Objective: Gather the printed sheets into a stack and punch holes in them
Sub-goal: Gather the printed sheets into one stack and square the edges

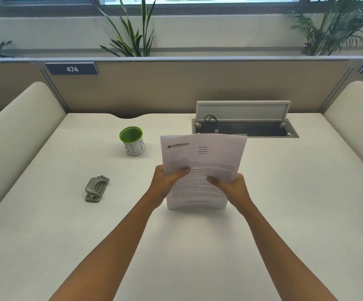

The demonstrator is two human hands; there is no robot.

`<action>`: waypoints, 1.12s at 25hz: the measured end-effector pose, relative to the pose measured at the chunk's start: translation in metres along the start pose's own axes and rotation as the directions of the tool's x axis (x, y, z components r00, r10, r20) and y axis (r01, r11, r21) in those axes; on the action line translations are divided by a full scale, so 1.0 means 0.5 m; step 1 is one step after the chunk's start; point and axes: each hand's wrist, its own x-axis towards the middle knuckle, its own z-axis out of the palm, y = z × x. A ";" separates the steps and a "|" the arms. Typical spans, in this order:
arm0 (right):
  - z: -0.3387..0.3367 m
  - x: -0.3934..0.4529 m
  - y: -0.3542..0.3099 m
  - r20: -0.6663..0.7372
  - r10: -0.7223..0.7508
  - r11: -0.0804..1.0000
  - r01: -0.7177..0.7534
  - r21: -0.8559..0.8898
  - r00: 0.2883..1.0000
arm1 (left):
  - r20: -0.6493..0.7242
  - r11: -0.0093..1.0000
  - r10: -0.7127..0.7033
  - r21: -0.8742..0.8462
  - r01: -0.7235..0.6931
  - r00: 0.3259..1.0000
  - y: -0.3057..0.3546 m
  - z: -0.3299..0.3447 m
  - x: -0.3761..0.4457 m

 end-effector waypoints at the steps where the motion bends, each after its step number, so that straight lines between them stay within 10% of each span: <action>1: -0.002 0.001 0.002 -0.003 -0.002 1.000 0.002 -0.002 1.000 | -0.002 1.000 0.007 -0.003 -0.007 1.000 -0.002 -0.003 0.001; 10: -0.016 -0.009 0.035 0.034 0.001 1.000 -0.001 0.001 0.999 | -0.020 0.997 -0.017 -0.079 0.015 1.000 -0.033 -0.014 -0.003; 19: 0.015 -0.029 0.038 -0.044 0.073 0.906 -0.048 0.420 0.996 | -0.051 0.740 -0.175 -0.666 0.097 0.983 -0.019 0.005 0.003; 28: 0.023 -0.021 0.045 -0.116 0.153 0.958 -0.119 0.261 0.981 | -0.116 0.693 -0.334 -0.703 0.160 0.936 -0.060 -0.007 0.000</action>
